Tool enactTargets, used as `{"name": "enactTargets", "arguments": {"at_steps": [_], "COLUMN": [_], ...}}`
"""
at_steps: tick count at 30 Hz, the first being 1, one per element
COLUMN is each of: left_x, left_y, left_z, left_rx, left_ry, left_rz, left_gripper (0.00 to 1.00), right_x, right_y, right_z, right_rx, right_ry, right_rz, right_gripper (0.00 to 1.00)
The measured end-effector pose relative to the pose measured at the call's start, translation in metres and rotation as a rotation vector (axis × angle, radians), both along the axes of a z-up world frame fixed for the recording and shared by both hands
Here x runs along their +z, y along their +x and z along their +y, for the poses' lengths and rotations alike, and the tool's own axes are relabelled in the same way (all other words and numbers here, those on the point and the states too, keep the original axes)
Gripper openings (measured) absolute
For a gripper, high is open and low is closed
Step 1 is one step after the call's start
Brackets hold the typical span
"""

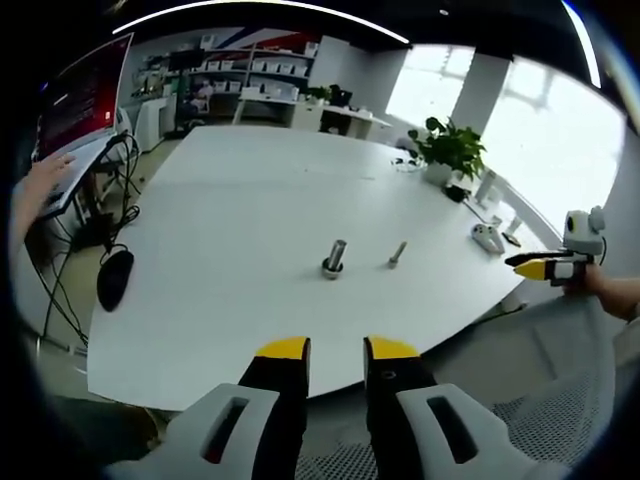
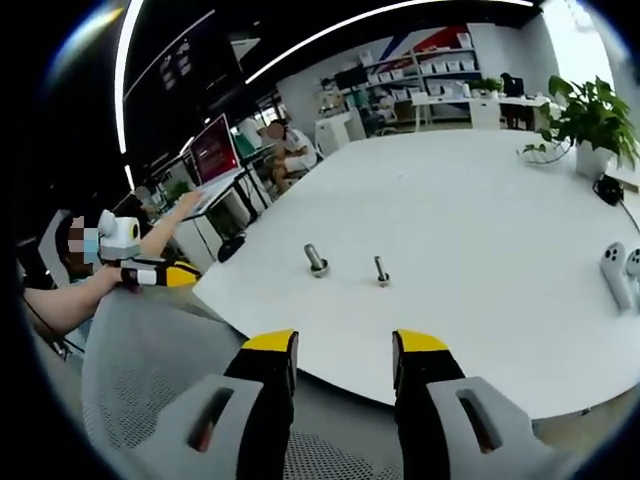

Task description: Place the washer onto the threaded stud by aligning its center hole with the stud, sliding it down to the base, and recovering from edge contact or off-axis alignment until the washer reaches the visible bottom stop.

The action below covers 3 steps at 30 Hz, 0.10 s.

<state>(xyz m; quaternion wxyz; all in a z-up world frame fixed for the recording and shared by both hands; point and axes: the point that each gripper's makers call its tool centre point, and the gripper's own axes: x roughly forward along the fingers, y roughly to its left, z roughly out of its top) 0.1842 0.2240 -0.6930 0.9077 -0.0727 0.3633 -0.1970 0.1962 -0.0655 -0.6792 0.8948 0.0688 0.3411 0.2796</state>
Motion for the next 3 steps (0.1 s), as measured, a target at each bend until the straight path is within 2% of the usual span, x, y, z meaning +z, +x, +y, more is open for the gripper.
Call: {"name": "enactTargets", "arguments": {"at_steps": [3], "left_x": [-0.0008], "left_y": [-0.0005], "left_z": [0.0003], "left_rx": [-0.001], "left_ry": [0.003], "left_rz": [0.005], "left_gripper": [0.19], "right_x": [-0.0005], "right_y": [0.0002], "right_z": [-0.0010], "right_rx": [-0.007], "right_ry": [0.001], "right_rz": [0.002], "right_gripper": [0.40]}}
